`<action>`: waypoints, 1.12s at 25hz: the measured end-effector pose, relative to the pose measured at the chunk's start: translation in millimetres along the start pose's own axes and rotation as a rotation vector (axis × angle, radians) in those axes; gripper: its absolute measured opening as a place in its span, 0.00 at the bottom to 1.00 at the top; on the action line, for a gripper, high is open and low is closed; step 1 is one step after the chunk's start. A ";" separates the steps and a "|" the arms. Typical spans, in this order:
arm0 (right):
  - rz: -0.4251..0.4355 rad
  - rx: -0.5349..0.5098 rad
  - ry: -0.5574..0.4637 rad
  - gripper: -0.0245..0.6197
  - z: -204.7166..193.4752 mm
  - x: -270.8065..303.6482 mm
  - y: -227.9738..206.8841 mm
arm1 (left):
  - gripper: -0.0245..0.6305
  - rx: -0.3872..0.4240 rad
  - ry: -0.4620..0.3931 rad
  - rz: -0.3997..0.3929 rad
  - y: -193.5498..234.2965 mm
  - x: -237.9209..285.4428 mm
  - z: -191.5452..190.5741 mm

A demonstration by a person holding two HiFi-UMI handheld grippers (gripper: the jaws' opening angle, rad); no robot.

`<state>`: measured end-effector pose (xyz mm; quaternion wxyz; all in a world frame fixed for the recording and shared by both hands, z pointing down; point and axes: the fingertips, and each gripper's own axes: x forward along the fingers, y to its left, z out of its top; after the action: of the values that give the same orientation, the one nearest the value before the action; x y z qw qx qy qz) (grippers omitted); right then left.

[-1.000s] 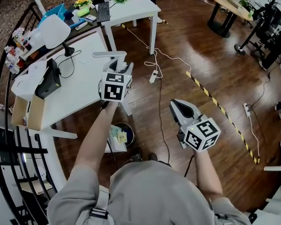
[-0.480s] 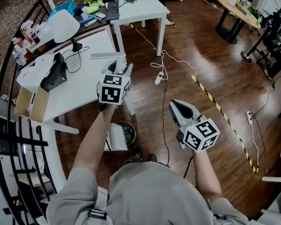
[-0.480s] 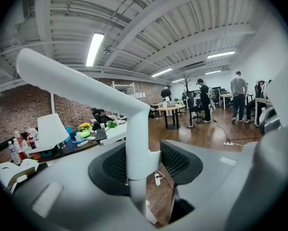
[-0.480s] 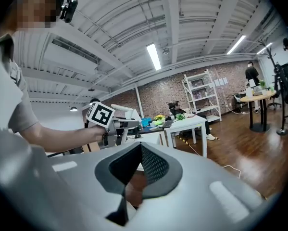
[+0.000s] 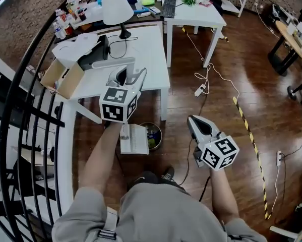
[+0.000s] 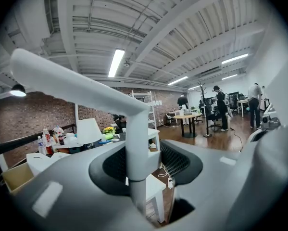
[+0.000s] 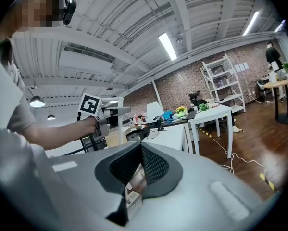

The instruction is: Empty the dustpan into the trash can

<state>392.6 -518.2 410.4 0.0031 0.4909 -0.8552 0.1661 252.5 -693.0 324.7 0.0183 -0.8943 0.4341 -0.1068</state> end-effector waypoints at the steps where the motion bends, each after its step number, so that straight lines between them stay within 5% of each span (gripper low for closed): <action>1: 0.016 -0.003 0.009 0.04 -2.2 3.5 7.2 | 0.33 -0.011 -0.008 0.023 8.9 -13.0 -0.9; 9: 0.140 -0.058 0.063 0.04 -14.8 50.3 89.2 | 0.32 -0.131 -0.067 0.180 85.5 -135.9 -27.2; 17: 0.249 -0.123 0.098 0.04 -33.8 84.5 210.7 | 0.32 -0.252 -0.093 0.245 143.5 -249.3 -60.5; 28: 0.297 -0.151 0.112 0.04 -59.3 88.2 300.4 | 0.32 -0.239 -0.210 0.285 166.9 -369.4 -40.3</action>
<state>85.1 -436.1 396.9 0.0632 0.3474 -0.9269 0.1271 -106.5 -506.1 278.4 -0.0277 -0.8259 0.5615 0.0429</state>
